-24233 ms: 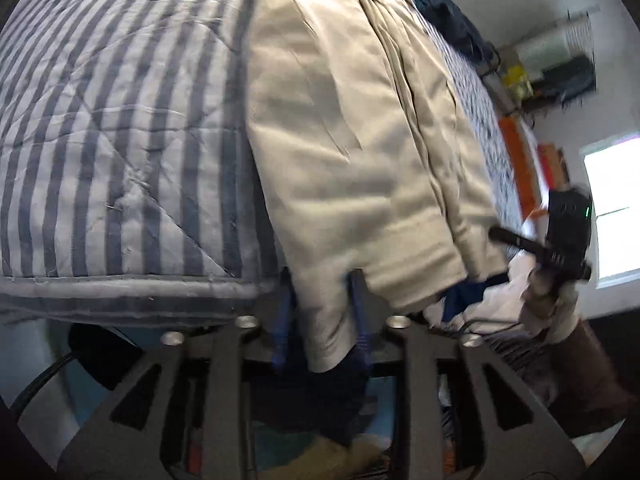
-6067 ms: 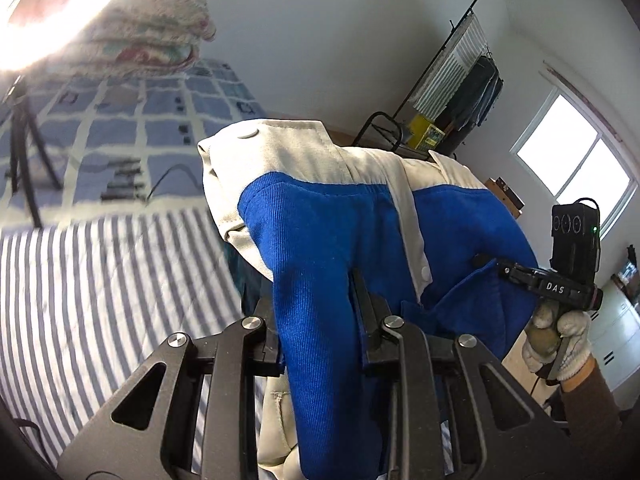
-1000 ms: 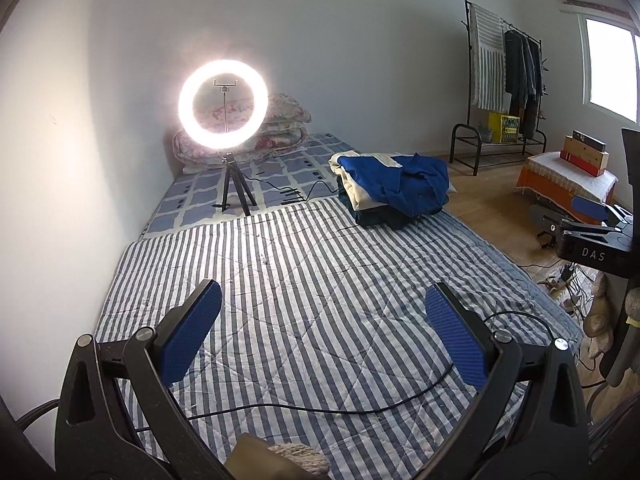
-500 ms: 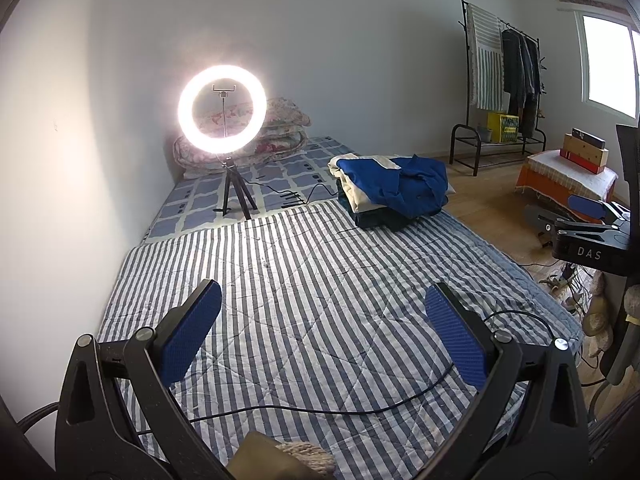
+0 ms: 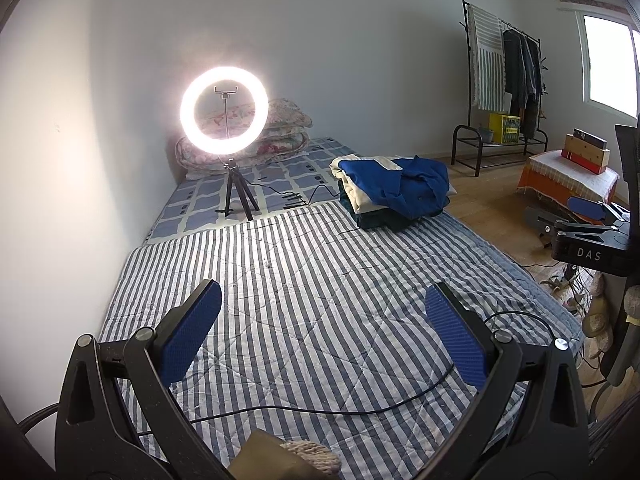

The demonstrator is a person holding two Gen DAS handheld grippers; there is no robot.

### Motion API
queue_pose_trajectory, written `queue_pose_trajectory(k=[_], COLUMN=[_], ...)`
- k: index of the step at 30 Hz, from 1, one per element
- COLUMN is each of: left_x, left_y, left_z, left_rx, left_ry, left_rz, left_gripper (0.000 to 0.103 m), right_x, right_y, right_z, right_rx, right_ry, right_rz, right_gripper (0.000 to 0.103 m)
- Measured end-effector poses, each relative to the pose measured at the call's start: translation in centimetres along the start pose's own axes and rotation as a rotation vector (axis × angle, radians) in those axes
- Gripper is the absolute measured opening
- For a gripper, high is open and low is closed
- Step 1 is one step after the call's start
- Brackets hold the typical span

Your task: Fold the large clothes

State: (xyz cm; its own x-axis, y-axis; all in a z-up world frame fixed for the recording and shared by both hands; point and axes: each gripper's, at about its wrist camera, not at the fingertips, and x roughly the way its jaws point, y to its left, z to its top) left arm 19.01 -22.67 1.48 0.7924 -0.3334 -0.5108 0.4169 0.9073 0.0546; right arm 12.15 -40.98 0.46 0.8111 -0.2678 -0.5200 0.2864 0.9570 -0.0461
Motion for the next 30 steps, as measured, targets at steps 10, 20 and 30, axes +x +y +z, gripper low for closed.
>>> queue_pose_trajectory(k=[10,20,30], left_x=[-0.18,-0.18,-0.2], left_y=[0.22,0.24,0.24], left_z=[0.22,0.29,0.13], left_rx=[0.005,0.004,0.005], left_ry=[-0.005,-0.004,-0.004], left_rz=[0.01,0.01,0.011], left_gripper=[0.103,0.103,0.103], right_x=[0.03,-0.01,-0.01], right_y=[0.01,0.07,0.12], right_z=[0.02,-0.01,-0.32], right_rx=[-0.001,0.0,-0.009], right_ry=[0.005,0.006,0.009], right_rz=[-0.001,-0.001,-0.003], right_gripper=[0.103,0.103,0.103])
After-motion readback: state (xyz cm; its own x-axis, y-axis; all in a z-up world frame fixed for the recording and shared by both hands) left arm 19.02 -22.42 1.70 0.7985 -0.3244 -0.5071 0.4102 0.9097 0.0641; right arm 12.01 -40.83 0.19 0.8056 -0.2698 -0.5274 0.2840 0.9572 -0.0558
